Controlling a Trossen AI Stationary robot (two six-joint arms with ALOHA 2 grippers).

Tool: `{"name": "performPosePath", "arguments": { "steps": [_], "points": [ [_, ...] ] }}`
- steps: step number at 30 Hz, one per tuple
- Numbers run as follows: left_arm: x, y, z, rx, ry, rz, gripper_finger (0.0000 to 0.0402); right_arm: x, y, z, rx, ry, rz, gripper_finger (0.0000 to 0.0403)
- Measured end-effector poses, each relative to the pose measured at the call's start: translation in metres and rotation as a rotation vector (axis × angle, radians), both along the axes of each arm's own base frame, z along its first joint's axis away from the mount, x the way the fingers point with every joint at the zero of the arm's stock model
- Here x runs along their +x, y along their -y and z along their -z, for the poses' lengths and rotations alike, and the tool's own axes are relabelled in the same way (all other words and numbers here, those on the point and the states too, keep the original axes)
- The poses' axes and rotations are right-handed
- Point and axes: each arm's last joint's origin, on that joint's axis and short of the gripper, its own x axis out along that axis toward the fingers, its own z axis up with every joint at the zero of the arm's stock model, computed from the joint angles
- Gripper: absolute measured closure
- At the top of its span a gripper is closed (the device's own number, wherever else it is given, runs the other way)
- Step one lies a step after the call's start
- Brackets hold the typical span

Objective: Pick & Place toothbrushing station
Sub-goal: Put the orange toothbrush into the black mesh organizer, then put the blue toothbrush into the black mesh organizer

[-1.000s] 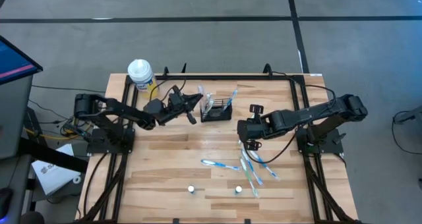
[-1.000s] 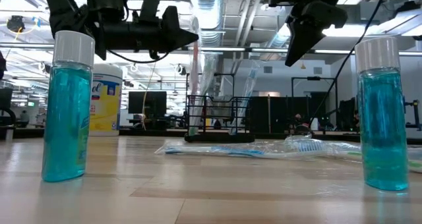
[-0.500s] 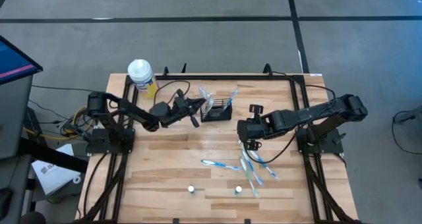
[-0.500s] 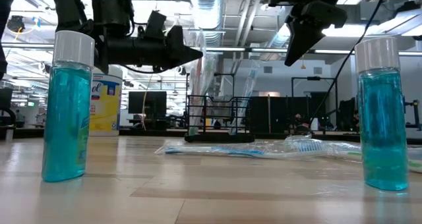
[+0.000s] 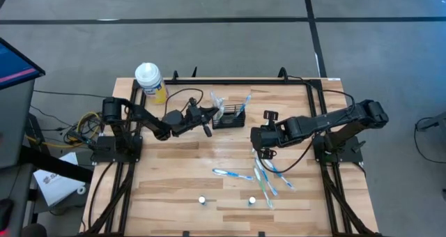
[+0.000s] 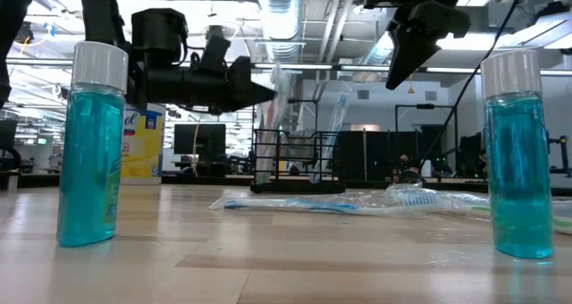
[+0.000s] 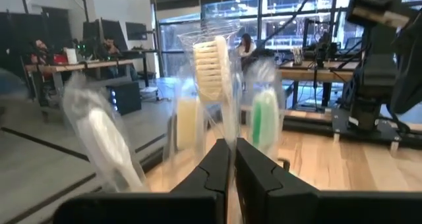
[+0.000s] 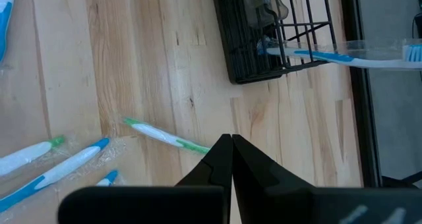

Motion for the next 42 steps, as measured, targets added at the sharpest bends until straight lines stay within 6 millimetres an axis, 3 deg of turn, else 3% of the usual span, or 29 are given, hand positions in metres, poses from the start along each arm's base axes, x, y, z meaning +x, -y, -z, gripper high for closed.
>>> {"name": "performPosePath", "arguments": {
  "steps": [7, 32, 42],
  "points": [
    [0.001, 0.000, 0.011, -0.026, -0.029, 0.002, 0.0398, 0.000, 0.000, 0.000, 0.000, 0.001, 0.000, 0.0403],
    [0.002, 0.004, 0.010, -0.028, -0.046, 0.022, 0.0388, 0.002, 0.000, -0.001, 0.004, 0.018, 0.000, 0.0403],
    [-0.014, 0.011, 0.004, -0.025, -0.042, 0.031, 0.0320, 0.003, 0.000, -0.001, 0.007, 0.030, 0.001, 0.0403]
  ]
}}
